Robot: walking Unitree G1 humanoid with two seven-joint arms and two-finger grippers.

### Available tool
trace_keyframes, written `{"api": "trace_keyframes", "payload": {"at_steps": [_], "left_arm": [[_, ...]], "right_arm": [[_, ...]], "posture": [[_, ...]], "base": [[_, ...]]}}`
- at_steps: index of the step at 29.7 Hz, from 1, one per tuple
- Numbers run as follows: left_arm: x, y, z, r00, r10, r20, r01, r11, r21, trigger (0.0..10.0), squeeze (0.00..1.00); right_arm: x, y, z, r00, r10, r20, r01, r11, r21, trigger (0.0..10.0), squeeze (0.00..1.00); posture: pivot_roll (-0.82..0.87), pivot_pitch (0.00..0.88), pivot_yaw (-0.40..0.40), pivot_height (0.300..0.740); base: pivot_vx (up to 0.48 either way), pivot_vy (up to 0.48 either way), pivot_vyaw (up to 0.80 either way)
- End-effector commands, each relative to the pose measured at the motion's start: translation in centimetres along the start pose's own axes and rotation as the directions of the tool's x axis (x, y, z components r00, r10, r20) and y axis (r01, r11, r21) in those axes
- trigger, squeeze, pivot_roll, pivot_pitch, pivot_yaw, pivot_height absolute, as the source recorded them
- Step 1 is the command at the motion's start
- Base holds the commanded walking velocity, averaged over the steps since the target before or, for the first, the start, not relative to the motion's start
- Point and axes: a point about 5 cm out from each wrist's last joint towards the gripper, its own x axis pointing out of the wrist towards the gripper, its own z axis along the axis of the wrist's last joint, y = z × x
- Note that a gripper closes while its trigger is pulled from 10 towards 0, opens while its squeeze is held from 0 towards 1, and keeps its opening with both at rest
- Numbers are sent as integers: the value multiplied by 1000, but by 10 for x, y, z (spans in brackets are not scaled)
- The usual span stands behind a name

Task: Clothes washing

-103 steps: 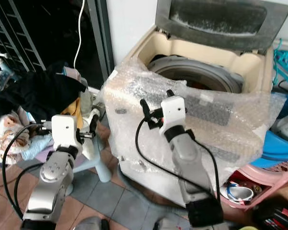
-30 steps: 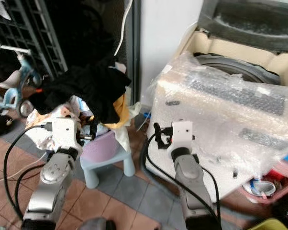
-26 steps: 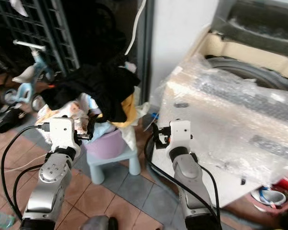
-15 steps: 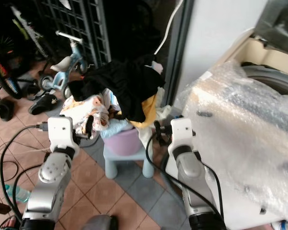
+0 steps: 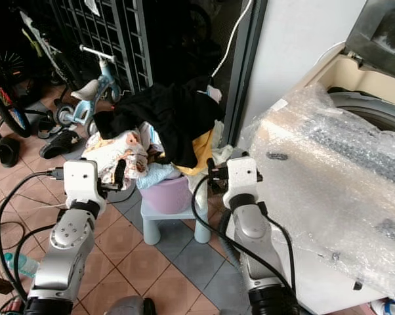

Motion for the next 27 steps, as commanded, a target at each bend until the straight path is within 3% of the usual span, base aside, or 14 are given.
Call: {"api": "trace_keyframes", "payload": {"at_steps": [1, 9, 10, 13, 16, 17, 20, 24, 27], "left_arm": [[1, 5, 3, 1000, 15, 0, -15, 1000, 4, 10000, 0], [1, 5, 3, 1000, 22, 5, -22, 1000, 10, 10000, 0], [1, 4, 4, 1000, 20, 9, -20, 1000, 12, 10000, 0], [1, 4, 5, 1000, 20, 22, -20, 1000, 18, 10000, 0], [1, 1, 8, 1000, -12, 29, 10, 999, 39, 10000, 0], [3, -2, 18, 998, -26, 56, 25, 999, 30, 10000, 0], [3, -4, 26, 995, -35, 88, 32, 999, 35, 10000, 0], [1, -4, 21, 998, -17, 56, 16, 1000, 18, 10000, 0], [0, -15, 29, 995, -48, 84, 45, 998, 32, 10000, 0]], "right_arm": [[-1, 2, -2, 1000, 20, -13, -20, 999, 32, 10000, 0], [2, 1, 2, 1000, -5, 3, 6, 997, -78, 10000, 0], [3, 2, 2, 1000, 17, 7, -17, 998, -53, 10000, 0], [4, -4, 5, 998, -57, 18, 58, 995, -75, 10000, 0], [6, -6, 3, 1000, -19, -7, 18, 998, -61, 10000, 0], [5, -8, 4, 1000, -18, 13, 18, 1000, 4, 10000, 0], [6, -8, 1, 1000, -23, 4, 23, 999, -27, 10000, 0], [15, -6, 9, 999, -36, 18, 37, 998, -59, 10000, 0], [14, -6, 11, 999, -28, 28, 29, 997, -65, 10000, 0]], "posture": [[-28, 0, 7, 740], [-29, 0, 7, 740], [-29, 0, 7, 740], [-30, 0, 6, 740], [-2, 0, -1, 740], [19, 0, -9, 740], [23, 0, -16, 740], [-7, 0, -11, 740], [-3, 0, -20, 740]], "base": [[0, 450, 0], [0, 450, 0], [0, 450, 0], [0, 387, 0], [0, 0, 0], [0, 0, 0], [0, 0, 0], [0, 0, 0], [0, 0, 0]]}}
